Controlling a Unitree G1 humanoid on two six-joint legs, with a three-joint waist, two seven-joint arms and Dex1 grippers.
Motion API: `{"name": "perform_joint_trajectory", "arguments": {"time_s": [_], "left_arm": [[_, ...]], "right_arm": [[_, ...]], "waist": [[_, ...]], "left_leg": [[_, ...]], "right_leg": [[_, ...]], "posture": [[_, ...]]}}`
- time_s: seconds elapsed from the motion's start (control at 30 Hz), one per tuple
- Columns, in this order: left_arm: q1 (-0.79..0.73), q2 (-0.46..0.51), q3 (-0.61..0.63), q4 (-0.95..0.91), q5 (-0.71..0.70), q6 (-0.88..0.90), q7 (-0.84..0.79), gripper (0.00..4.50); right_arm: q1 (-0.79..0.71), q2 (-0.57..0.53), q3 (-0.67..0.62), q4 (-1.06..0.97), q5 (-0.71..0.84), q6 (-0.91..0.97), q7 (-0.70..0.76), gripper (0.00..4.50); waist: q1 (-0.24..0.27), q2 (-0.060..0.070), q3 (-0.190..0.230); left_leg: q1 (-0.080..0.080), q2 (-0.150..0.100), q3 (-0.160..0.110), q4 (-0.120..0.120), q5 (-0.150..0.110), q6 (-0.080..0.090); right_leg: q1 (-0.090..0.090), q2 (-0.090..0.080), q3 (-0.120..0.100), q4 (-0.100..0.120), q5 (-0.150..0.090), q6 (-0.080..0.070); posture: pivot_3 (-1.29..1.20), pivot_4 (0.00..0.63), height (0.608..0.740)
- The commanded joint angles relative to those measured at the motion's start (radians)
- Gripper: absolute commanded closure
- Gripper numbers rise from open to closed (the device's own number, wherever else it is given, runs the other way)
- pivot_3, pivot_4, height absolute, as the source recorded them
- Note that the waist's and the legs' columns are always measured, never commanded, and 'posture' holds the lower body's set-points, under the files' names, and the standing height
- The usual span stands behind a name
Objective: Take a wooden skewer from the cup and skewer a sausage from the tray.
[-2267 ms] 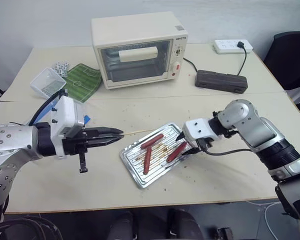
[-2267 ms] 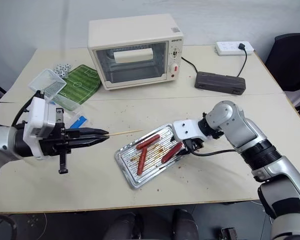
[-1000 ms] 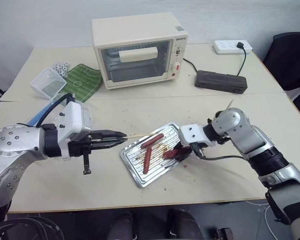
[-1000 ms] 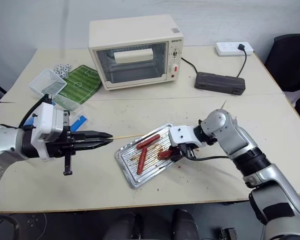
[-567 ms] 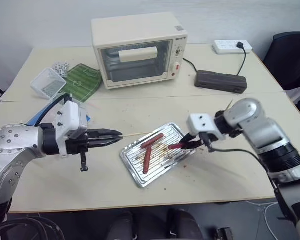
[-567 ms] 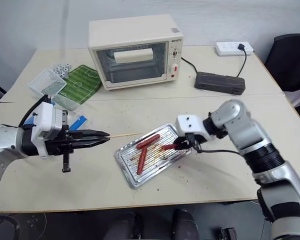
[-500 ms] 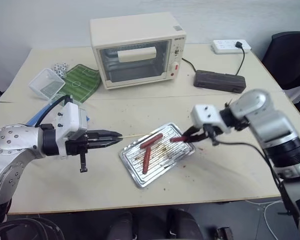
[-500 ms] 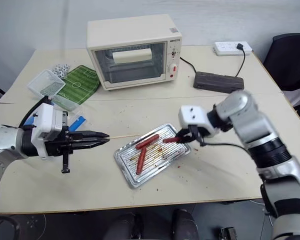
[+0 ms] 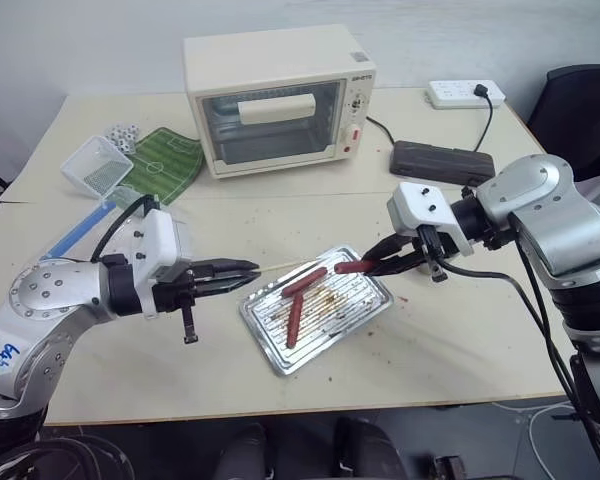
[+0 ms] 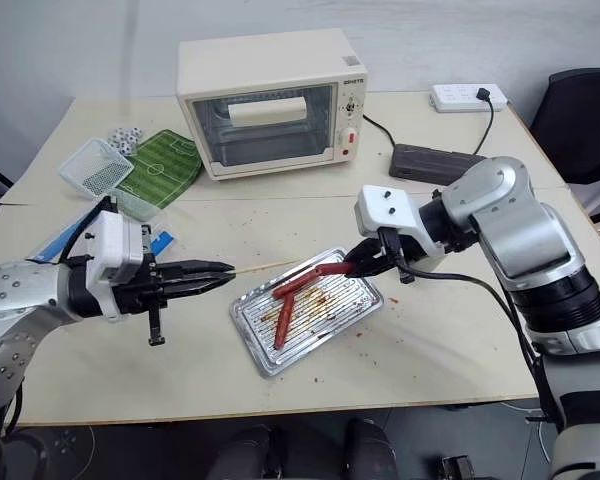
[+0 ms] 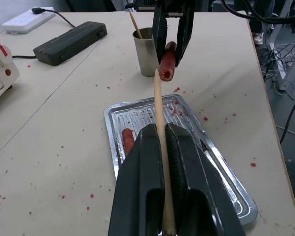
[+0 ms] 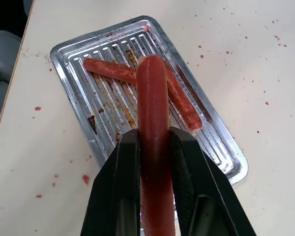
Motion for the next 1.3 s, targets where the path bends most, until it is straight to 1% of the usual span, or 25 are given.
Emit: {"name": "perform_joint_trajectory", "arguments": {"time_s": [0.03, 0.3, 0.97, 1.3], "left_arm": [[-0.009, 0.004, -0.003, -0.018, 0.003, -0.011, -0.003, 4.5], [-0.007, -0.002, -0.028, -0.031, -0.001, -0.011, -0.003, 4.5], [-0.05, -0.017, -0.064, 0.02, 0.049, -0.036, -0.011, 4.5], [-0.059, -0.003, -0.052, 0.027, 0.045, -0.034, -0.036, 4.5]], "right_arm": [[-0.016, 0.003, -0.012, -0.03, 0.013, 0.018, -0.009, 3.69], [-0.033, 0.016, -0.01, -0.033, 0.012, 0.031, -0.024, 3.69], [-0.056, 0.019, -0.022, -0.102, 0.049, 0.094, -0.039, 3.69], [-0.032, -0.001, -0.02, -0.059, 0.017, 0.053, -0.053, 3.69]], "waist": [[0.0, 0.0, 0.0], [0.0, 0.0, 0.0], [0.0, 0.0, 0.0], [0.0, 0.0, 0.0]], "left_leg": [[0.0, 0.0, 0.0, 0.0, 0.0, 0.0], [0.0, 0.0, 0.0, 0.0, 0.0, 0.0], [0.0, 0.0, 0.0, 0.0, 0.0, 0.0], [0.0, 0.0, 0.0, 0.0, 0.0, 0.0]], "right_leg": [[0.0, 0.0, 0.0, 0.0, 0.0, 0.0], [0.0, 0.0, 0.0, 0.0, 0.0, 0.0], [0.0, 0.0, 0.0, 0.0, 0.0, 0.0], [0.0, 0.0, 0.0, 0.0, 0.0, 0.0]], "posture": [[0.0, 0.15, 0.74], [0.0, 0.15, 0.74], [0.0, 0.15, 0.74], [0.0, 0.15, 0.74]]}}
